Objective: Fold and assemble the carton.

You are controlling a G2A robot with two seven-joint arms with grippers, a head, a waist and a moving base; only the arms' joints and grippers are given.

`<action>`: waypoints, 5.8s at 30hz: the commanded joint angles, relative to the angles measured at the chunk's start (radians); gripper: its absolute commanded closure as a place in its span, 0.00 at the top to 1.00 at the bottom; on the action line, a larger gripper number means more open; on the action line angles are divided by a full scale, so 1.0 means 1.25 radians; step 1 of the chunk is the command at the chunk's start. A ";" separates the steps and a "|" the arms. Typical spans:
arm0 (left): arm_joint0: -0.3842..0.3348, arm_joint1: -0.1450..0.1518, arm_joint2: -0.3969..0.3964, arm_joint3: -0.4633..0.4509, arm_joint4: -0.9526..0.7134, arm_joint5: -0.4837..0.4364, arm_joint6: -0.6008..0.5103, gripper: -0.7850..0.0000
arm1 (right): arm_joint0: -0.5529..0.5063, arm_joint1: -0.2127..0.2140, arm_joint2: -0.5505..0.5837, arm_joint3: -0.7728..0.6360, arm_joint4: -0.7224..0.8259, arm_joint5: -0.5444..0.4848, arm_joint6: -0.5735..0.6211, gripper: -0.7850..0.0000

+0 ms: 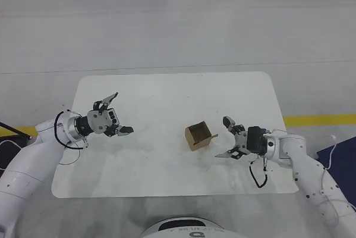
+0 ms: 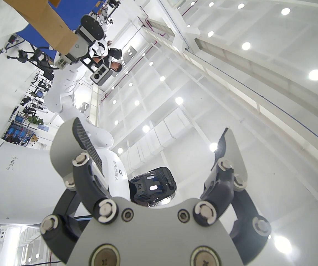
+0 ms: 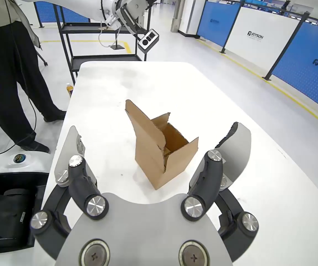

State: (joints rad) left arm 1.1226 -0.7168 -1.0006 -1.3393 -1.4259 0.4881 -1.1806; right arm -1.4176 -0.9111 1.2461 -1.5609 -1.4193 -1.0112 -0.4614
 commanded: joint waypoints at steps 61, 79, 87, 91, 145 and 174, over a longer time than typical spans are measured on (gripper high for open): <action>-0.394 -0.271 0.441 0.177 0.807 -0.316 0.466 1.00 | 0.091 -0.053 -0.084 0.258 0.021 0.300 0.017 1.00; -0.428 -0.300 0.541 0.096 1.114 -0.188 0.291 1.00 | 0.095 -0.065 -0.099 0.233 0.023 0.383 0.107 1.00; -0.413 -0.304 0.523 0.073 1.137 -0.198 0.255 1.00 | 0.117 -0.080 -0.127 0.235 0.020 0.425 0.134 1.00; -0.406 -0.310 0.522 0.079 1.129 -0.228 0.202 1.00 | 0.142 -0.090 -0.147 0.256 0.024 0.422 0.144 1.00; -0.132 -0.161 0.151 -0.161 1.180 -0.285 0.185 1.00 | 0.077 0.004 -0.064 0.172 0.035 -0.001 0.011 1.00; -0.132 -0.161 0.151 -0.161 1.180 -0.285 0.185 1.00 | 0.259 -0.014 -0.242 0.323 0.346 0.027 0.185 0.40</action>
State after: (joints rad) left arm 0.9573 -0.9182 -0.8118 -1.5411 0.0493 0.1313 -0.9490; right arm -1.0957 -0.9278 0.9434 -1.1566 -0.9884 -0.9775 -0.2326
